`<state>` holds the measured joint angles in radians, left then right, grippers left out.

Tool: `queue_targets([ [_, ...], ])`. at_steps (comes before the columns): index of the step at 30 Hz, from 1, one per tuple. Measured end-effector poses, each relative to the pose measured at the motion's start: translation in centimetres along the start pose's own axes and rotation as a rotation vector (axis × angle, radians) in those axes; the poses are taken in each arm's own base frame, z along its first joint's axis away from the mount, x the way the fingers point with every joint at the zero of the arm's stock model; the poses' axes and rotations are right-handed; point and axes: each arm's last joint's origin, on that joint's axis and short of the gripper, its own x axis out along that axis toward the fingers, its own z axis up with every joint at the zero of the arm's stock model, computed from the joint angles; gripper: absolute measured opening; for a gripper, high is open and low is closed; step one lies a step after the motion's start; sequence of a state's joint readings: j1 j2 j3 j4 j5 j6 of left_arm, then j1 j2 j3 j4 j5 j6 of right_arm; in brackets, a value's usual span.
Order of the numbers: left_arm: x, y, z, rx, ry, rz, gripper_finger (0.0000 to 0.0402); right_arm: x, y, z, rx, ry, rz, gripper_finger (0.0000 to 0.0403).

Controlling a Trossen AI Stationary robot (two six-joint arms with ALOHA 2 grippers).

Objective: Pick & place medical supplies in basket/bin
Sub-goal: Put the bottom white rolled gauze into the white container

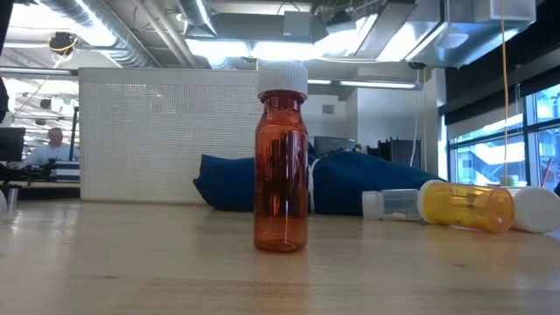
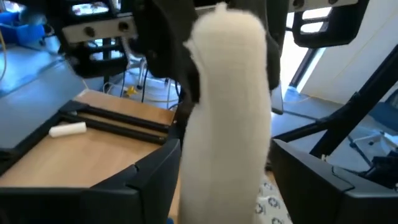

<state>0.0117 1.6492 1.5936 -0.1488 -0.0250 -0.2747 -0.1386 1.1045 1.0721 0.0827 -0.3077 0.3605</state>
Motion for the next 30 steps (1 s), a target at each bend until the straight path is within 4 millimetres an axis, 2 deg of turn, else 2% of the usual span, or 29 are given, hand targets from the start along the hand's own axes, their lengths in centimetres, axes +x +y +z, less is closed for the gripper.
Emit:
queue_targets([
  [7, -2.0, 0.1, 1.3, 0.015, -0.017, 0.009, 0.0184, -0.3, 0.1, 0.1, -0.002, 0.002, -0.001, 0.0045],
  [17, -1.5, 0.3, 0.7, 0.046, 0.012, 0.021, 0.0129, -0.3, 0.2, 0.2, -0.005, -0.012, 0.003, 0.0045],
  [26, -2.1, 0.2, 1.1, 0.077, 0.003, 0.019, 0.0057, -0.3, 0.2, 0.3, -0.008, -0.017, 0.002, 0.0045],
  [30, -2.3, 0.3, 1.0, 0.077, 0.027, 0.028, 0.0048, -0.3, 0.1, 0.1, -0.032, -0.001, -0.003, 0.0066],
])
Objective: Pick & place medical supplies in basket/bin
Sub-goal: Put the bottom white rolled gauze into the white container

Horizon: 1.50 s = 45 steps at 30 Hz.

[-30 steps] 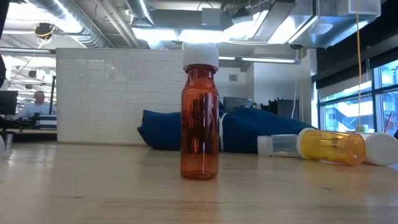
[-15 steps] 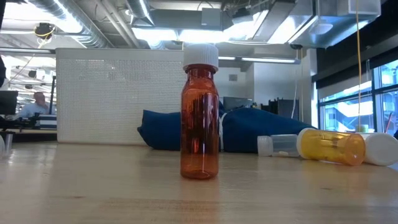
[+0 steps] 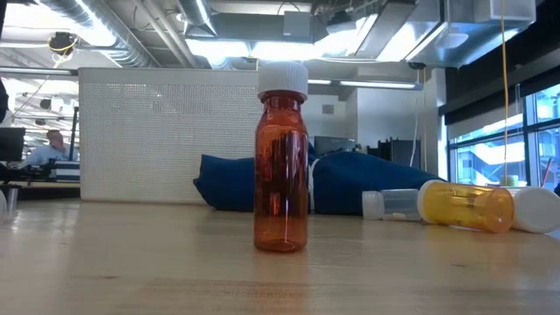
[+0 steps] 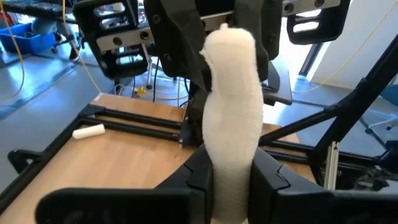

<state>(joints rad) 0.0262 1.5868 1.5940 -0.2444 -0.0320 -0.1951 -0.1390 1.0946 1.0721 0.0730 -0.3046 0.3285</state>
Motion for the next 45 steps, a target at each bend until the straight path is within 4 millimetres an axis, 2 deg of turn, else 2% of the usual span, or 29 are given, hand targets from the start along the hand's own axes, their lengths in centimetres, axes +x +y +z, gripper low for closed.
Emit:
queue_targets([
  [6, -1.4, 1.1, -0.7, -0.004, 0.140, 0.055, 0.0054, -0.3, -0.5, -0.4, -0.033, 0.087, -0.042, 0.0153],
  [10, -3.2, 2.5, -1.3, -0.013, 0.280, 0.128, 0.0051, -0.9, -1.2, -0.1, -0.045, 0.146, -0.128, 0.0209],
  [15, -7.1, 5.0, -2.2, 0.009, 0.488, 0.406, 0.0052, -1.6, -2.3, 0.2, -0.039, 0.153, -0.253, 0.0247],
  [20, -10.6, 7.5, -3.8, 0.055, 0.766, 0.678, 0.0052, -2.1, -3.2, 0.2, -0.027, 0.168, -0.300, 0.0254],
  [24, -12.2, 9.5, -4.7, -0.004, 0.933, 0.751, 0.0052, -2.3, -3.8, 0.3, -0.021, 0.176, -0.330, 0.0253],
  [34, -13.7, 14.6, -7.5, -0.122, 1.132, 0.675, 0.0052, -2.7, -4.4, 0.4, -0.016, 0.174, -0.362, 0.0251],
  [40, -13.9, 17.0, -10.3, -0.159, 1.198, 0.548, 0.0052, -2.7, -4.4, 0.1, -0.006, 0.200, -0.370, 0.0251],
  [45, -14.1, 18.3, -12.8, -0.222, 1.233, 0.527, 0.0052, -2.9, -4.6, -0.1, -0.003, 0.219, -0.429, 0.0251],
])
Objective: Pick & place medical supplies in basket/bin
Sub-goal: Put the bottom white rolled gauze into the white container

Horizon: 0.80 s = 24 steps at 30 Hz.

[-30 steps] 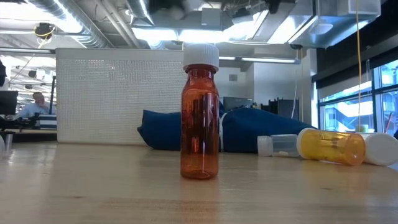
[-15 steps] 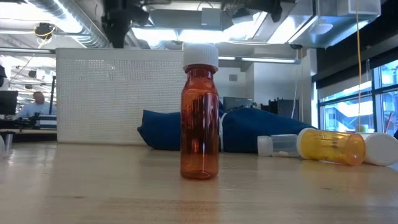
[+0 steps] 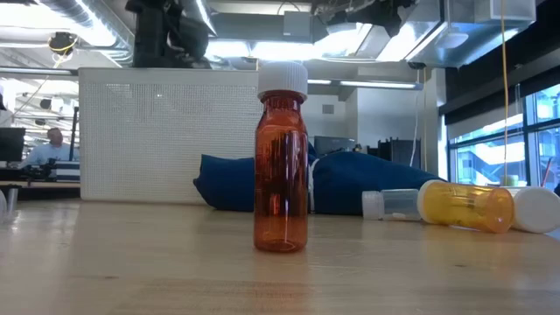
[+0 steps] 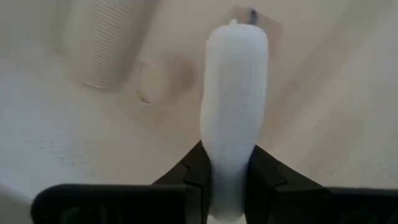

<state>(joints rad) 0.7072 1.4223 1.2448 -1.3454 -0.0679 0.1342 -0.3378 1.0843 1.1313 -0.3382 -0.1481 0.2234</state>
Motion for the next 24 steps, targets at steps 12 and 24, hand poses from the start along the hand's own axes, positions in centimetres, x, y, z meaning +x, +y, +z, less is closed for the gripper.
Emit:
queue_targets([
  [12, 2.6, 0.4, -0.1, 0.000, -0.037, -0.214, 0.0052, 0.0, -0.2, 0.0, 0.000, -0.009, -0.051, 0.0251],
  [24, 2.7, 1.3, -0.2, -0.024, -0.017, -0.102, 0.0052, 0.0, -0.2, 0.0, 0.003, -0.009, -0.052, 0.0251],
])
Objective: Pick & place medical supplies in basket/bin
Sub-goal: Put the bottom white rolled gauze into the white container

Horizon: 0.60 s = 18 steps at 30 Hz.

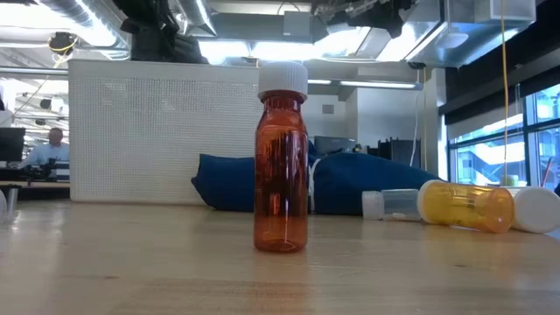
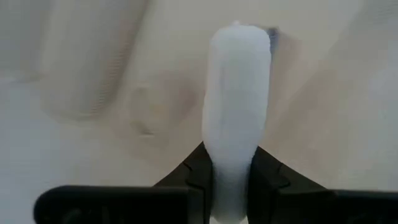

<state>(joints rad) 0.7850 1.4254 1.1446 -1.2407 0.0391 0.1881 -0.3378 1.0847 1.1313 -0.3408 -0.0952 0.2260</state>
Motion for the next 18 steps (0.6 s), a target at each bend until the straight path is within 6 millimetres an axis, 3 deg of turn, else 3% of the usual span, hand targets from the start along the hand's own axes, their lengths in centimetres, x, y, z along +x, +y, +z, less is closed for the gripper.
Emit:
queue_targets([
  [10, 1.0, 0.7, 0.4, 0.184, 0.079, 0.090, 0.0052, 0.0, 0.0, 0.0, -0.001, 0.002, 0.000, 0.0251],
  [18, 3.0, 0.9, 1.5, 0.182, 0.152, 0.032, 0.0052, 0.0, -0.2, -0.7, -0.017, 0.065, -0.033, 0.0251],
])
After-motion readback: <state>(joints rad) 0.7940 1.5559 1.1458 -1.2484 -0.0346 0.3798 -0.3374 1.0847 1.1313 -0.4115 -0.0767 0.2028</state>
